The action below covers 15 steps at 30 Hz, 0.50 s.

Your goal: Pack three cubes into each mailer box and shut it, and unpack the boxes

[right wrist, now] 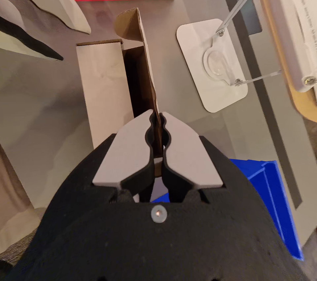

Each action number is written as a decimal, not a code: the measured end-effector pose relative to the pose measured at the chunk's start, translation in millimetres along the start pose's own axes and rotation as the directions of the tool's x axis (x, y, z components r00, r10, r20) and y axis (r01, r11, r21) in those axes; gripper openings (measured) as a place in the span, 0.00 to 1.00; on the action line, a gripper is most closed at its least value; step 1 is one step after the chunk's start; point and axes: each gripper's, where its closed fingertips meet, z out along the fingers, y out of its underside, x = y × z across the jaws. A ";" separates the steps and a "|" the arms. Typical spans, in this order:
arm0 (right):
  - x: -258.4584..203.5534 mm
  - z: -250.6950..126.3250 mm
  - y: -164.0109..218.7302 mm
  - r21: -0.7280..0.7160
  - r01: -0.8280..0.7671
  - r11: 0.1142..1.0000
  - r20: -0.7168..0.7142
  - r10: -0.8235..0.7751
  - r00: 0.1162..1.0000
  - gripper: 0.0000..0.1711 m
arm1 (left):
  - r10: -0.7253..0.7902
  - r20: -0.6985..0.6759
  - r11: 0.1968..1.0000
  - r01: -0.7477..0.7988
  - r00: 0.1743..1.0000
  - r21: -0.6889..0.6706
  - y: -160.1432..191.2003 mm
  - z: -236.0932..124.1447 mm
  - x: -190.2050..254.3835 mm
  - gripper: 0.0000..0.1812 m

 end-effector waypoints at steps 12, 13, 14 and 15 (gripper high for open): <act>-25.6 -10.4 -23.4 0.057 0.178 0.982 -0.096 -0.172 0.980 0.01 | 0.017 -0.013 0.991 -0.019 1.000 -0.131 -25.6 32.9 13.9 0.25; -26.1 -11.6 -23.9 0.058 0.181 0.982 -0.094 -0.175 0.980 0.01 | 0.003 -0.027 0.990 -0.007 1.000 -0.138 -24.2 34.0 18.1 0.24; -25.7 -13.1 -25.1 0.062 0.179 0.982 -0.092 -0.173 0.981 0.01 | -0.012 -0.050 0.988 0.004 0.999 -0.154 -22.1 34.9 23.0 0.23; -23.7 -15.2 -27.0 0.069 0.173 0.983 -0.093 -0.166 0.982 0.01 | -0.017 -0.070 0.985 0.005 0.997 -0.170 -20.2 35.6 28.1 0.20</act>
